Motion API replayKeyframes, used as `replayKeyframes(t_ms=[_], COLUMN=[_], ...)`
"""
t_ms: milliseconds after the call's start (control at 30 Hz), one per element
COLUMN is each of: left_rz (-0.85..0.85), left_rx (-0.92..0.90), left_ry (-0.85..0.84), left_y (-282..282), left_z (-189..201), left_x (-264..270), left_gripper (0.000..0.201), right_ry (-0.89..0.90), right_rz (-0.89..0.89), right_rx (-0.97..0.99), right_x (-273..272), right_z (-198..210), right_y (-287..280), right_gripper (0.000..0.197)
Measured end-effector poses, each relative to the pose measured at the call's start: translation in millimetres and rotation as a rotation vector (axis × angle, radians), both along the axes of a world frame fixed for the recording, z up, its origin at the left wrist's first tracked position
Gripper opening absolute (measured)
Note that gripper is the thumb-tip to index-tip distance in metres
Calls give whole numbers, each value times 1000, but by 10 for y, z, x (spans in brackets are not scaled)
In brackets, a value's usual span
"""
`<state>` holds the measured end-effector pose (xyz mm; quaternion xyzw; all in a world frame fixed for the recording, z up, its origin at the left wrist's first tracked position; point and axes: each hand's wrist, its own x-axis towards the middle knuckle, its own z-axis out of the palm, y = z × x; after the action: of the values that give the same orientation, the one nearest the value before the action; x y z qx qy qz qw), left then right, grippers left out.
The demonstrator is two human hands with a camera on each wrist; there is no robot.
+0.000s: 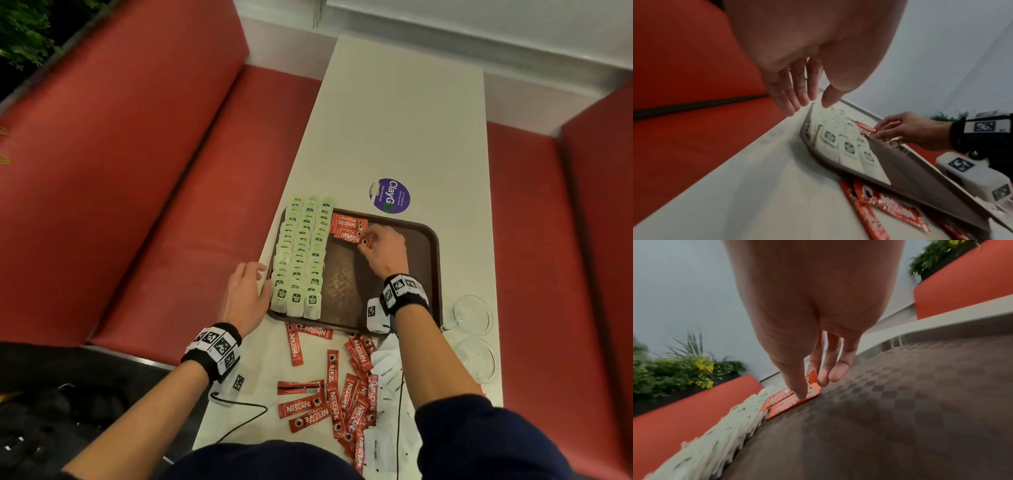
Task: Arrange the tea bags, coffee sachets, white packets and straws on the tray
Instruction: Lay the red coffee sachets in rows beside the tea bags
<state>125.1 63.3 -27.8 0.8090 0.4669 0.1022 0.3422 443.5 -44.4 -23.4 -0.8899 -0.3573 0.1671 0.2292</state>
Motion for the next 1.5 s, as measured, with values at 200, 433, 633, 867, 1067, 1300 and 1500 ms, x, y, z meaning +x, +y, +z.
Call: replayKeyframes(t_ms=[200,433,633,867,1067,1300,1500], left_rz=[35,14,22,25,-1,-261,-748], left_rx=[-121,-150,-154,-168,-123,-26,155], left_ry=[42,20,28,24,11,-84,165], left_y=[15,53,78,77,34,-288,-633], left_z=[-226,-313,-328,-322,-177,70,-100], left_x=[-24,-13,-14,-10,-118,-405,-518], left_gripper=[37,39,39,40,37,17,36], right_ry=[8,10,3,-11,-26,48,4], right_rz=[20,-13,-69,-73,-111,-46,171], right_rx=[-80,-96,-64,-64,28,158,-39], right_x=[100,66,7,-18,-183,-1057,-1858], right_z=[-167,-216,-239,-213,31,415,10], right_y=[236,271,319,341,149,-608,-1026], right_gripper=[26,33,22,24,24,6,12])
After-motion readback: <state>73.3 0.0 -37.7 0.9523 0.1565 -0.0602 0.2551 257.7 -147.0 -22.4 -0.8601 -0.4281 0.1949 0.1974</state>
